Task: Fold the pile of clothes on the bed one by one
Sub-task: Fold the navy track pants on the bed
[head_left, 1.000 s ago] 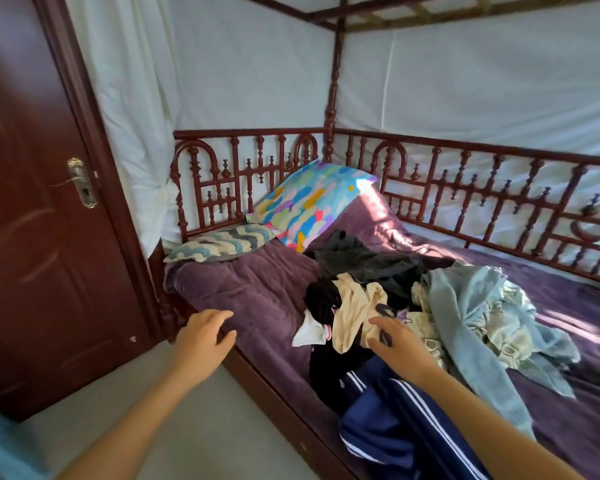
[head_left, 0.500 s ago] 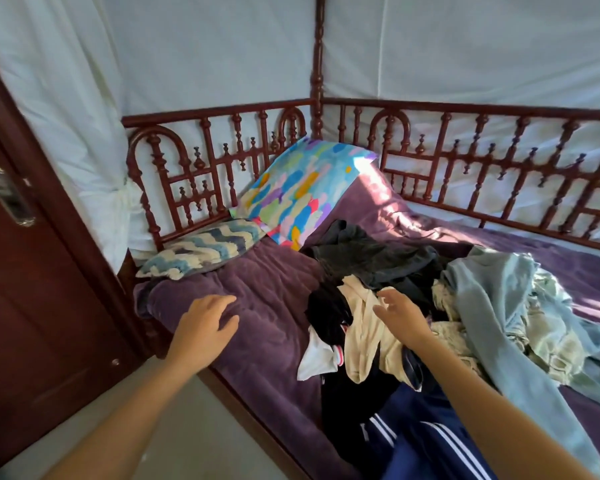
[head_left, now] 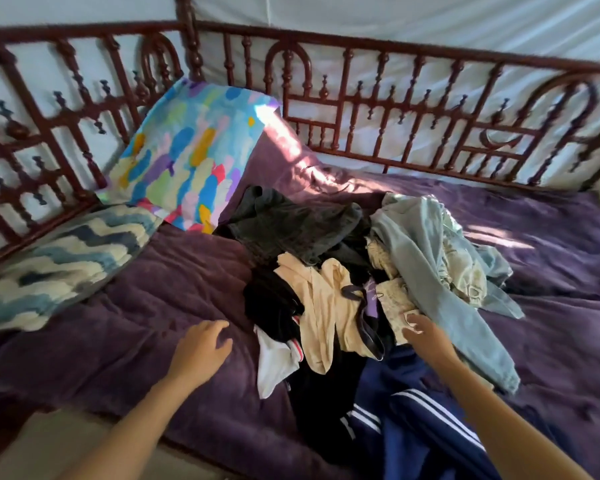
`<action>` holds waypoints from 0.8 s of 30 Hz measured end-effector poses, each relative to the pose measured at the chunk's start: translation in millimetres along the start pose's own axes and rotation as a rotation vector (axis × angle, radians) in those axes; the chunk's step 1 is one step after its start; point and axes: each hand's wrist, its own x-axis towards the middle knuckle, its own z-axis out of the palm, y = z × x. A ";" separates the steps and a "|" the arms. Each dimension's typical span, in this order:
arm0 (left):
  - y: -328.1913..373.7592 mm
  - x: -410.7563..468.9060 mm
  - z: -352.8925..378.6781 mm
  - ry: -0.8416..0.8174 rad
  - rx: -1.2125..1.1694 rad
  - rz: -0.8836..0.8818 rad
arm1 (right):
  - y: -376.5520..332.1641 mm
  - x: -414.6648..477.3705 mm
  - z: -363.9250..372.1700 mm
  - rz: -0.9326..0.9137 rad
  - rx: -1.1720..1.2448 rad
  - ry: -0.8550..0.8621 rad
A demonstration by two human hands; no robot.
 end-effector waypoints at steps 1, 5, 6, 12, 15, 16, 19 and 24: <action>2.4 12.3 3.2 -0.038 0.015 0.043 | 6.3 -3.8 -1.1 0.048 0.006 0.019; 24.8 51.0 26.0 -0.174 0.063 0.224 | 35.1 -27.9 9.5 0.206 0.007 0.049; 34.3 56.3 35.9 -0.224 0.080 0.263 | 42.5 -37.8 14.1 0.226 -0.012 0.048; 107.2 40.2 111.1 -0.497 0.120 0.487 | 110.9 -96.4 25.9 0.445 -0.021 0.119; 146.3 25.5 142.6 -0.582 0.139 0.578 | 152.2 -113.3 18.7 0.519 0.013 0.154; 159.3 21.9 152.2 -0.599 0.150 0.600 | 166.4 -115.6 14.6 0.548 0.003 0.165; 196.9 13.3 177.9 -0.652 0.224 0.633 | 201.1 -116.4 1.1 0.605 -0.050 0.171; 248.4 2.2 221.1 -0.698 0.294 0.639 | 241.8 -102.6 -17.5 0.467 -0.390 0.100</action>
